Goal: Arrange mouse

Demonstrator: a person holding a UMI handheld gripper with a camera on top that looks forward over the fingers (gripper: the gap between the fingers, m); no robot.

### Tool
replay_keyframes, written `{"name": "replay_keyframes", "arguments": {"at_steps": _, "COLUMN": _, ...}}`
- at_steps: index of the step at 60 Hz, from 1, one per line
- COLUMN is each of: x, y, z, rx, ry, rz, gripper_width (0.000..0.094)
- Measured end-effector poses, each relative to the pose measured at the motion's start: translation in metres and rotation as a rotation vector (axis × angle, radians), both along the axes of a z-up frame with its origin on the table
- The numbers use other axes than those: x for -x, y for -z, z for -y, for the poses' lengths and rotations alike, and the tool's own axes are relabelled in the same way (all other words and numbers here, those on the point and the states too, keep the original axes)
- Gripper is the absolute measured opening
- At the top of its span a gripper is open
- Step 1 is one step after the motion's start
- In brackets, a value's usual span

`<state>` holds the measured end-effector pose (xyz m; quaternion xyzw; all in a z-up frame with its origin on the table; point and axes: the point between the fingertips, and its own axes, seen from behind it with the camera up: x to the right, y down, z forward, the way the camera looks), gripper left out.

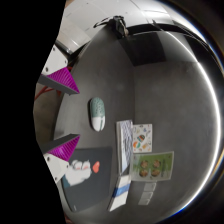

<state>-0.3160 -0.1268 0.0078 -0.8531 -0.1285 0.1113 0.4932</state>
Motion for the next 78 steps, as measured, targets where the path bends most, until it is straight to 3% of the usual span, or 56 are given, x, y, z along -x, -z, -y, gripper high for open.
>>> {"name": "replay_keyframes", "arguments": {"at_steps": 6, "x": 0.033, "y": 0.015, "z": -0.016, "rx": 0.046, "ry": -0.072, "rz": -0.047, "gripper_width": 0.0835}}
{"name": "replay_keyframes", "arguments": {"at_steps": 12, "x": 0.047, "y": 0.016, "z": -0.047, "rx": 0.029, "ry": -0.075, "rz": -0.031, "gripper_width": 0.0829}}
{"name": "replay_keyframes", "arguments": {"at_steps": 37, "x": 0.095, "y": 0.022, "z": -0.154, "rx": 0.091, "ry": 0.103, "rz": 0.093, "gripper_width": 0.0835}}
{"name": "replay_keyframes", "arguments": {"at_steps": 38, "x": 0.096, "y": 0.022, "z": -0.156, "rx": 0.092, "ry": 0.11, "rz": 0.095, "gripper_width": 0.0812}}
{"name": "replay_keyframes", "arguments": {"at_steps": 43, "x": 0.103, "y": 0.023, "z": -0.163, "rx": 0.086, "ry": 0.154, "rz": 0.09, "gripper_width": 0.0521}}
{"name": "replay_keyframes", "arguments": {"at_steps": 46, "x": 0.102, "y": 0.023, "z": -0.162, "rx": 0.077, "ry": 0.17, "rz": 0.114, "gripper_width": 0.054}}
{"name": "replay_keyframes", "arguments": {"at_steps": 47, "x": 0.101, "y": 0.023, "z": -0.161, "rx": 0.078, "ry": 0.174, "rz": 0.126, "gripper_width": 0.047}}
{"name": "replay_keyframes", "arguments": {"at_steps": 53, "x": 0.113, "y": 0.018, "z": -0.15, "rx": 0.098, "ry": 0.157, "rz": 0.132, "gripper_width": 0.0419}}
{"name": "replay_keyframes", "arguments": {"at_steps": 58, "x": 0.121, "y": -0.022, "z": -0.142, "rx": 0.026, "ry": 0.137, "rz": 0.132, "gripper_width": 0.0418}}
{"name": "replay_keyframes", "arguments": {"at_steps": 65, "x": 0.083, "y": -0.127, "z": -0.137, "rx": -0.157, "ry": 0.171, "rz": 0.109, "gripper_width": 0.0416}}
{"name": "replay_keyframes", "arguments": {"at_steps": 70, "x": 0.0, "y": -0.194, "z": -0.134, "rx": -0.268, "ry": 0.268, "rz": 0.154, "gripper_width": 0.0414}}
{"name": "replay_keyframes", "arguments": {"at_steps": 74, "x": -0.08, "y": -0.21, "z": -0.126, "rx": -0.304, "ry": 0.353, "rz": 0.195, "gripper_width": 0.0411}}
{"name": "replay_keyframes", "arguments": {"at_steps": 78, "x": -0.148, "y": -0.185, "z": -0.122, "rx": -0.254, "ry": 0.412, "rz": 0.205, "gripper_width": 0.0412}}
